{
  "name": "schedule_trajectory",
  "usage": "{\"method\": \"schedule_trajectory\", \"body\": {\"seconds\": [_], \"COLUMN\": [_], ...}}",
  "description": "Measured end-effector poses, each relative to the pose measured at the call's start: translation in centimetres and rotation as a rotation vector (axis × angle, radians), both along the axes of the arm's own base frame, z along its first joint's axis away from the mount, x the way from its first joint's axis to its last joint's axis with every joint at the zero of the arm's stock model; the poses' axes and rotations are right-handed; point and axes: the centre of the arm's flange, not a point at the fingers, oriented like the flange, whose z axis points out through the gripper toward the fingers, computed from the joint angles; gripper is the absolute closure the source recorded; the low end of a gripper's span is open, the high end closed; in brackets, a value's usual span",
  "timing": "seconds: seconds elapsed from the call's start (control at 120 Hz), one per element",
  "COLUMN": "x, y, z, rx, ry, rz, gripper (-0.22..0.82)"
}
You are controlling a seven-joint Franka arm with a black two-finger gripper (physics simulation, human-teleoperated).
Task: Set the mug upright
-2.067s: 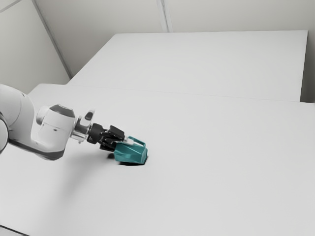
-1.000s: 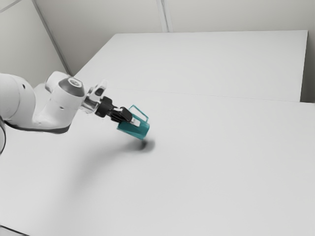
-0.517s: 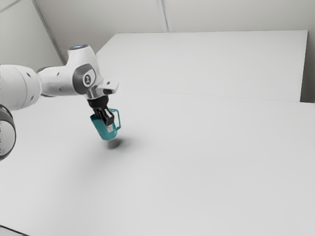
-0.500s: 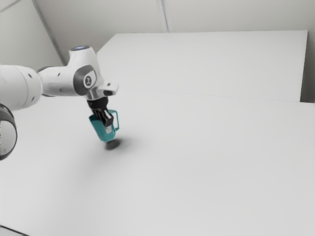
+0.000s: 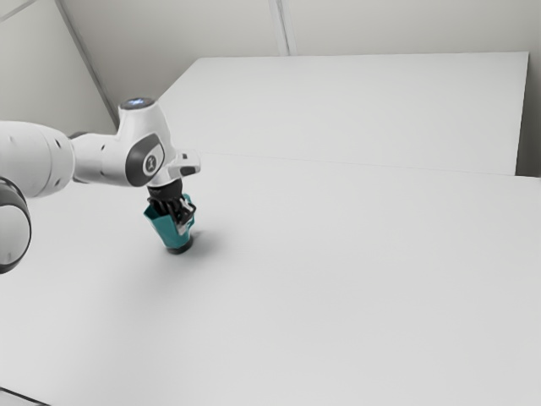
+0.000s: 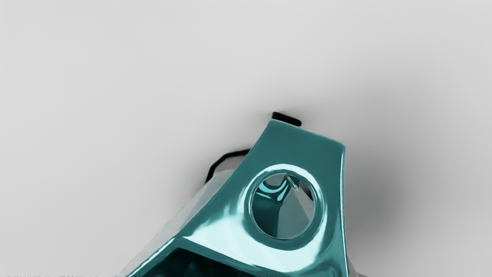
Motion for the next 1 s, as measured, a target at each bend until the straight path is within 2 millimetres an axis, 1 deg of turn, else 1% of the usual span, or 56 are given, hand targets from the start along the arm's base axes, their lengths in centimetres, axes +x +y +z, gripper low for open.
{"method": "schedule_trajectory", "body": {"seconds": [0.133,0.167,0.342,0.4,0.467,0.5,0.525,0.617,0.7,0.775,0.858,0.9,0.942,1.0], "x": [-0.4,-0.5,-0.7,-0.7,-0.5,-0.1,0.4,2.2,2.8,3.2,3.2,3.3,3.1,2.2], "y": [0.3,0.4,0.5,0.4,0.4,0.3,0.1,-0.1,-0.1,-0.5,-1.1,-1.5,-2.2,-3.4], "z": [-1.1,-1.3,-1.6,-1.5,-0.9,0.1,1.2,5.8,9.3,13.1,15.6,17.3,19.7,23.0], "rx": [0.0,0.0,-0.002,-0.002,-0.001,0.003,0.008,0.029,0.045,0.058,0.066,0.068,0.065,0.057], "ry": [-0.006,-0.008,-0.011,-0.015,-0.028,-0.045,-0.062,-0.118,-0.147,-0.176,-0.18,-0.182,-0.184,-0.176], "rz": [0.059,0.072,0.116,0.126,0.134,0.133,0.13,0.121,0.12,0.116,0.113,0.112,0.11,0.103], "gripper": [0.78,0.76,0.39,0.3,0.22,0.18,0.16,0.11,0.07,0.05,0.03,0.03,0.02,0.02]}}
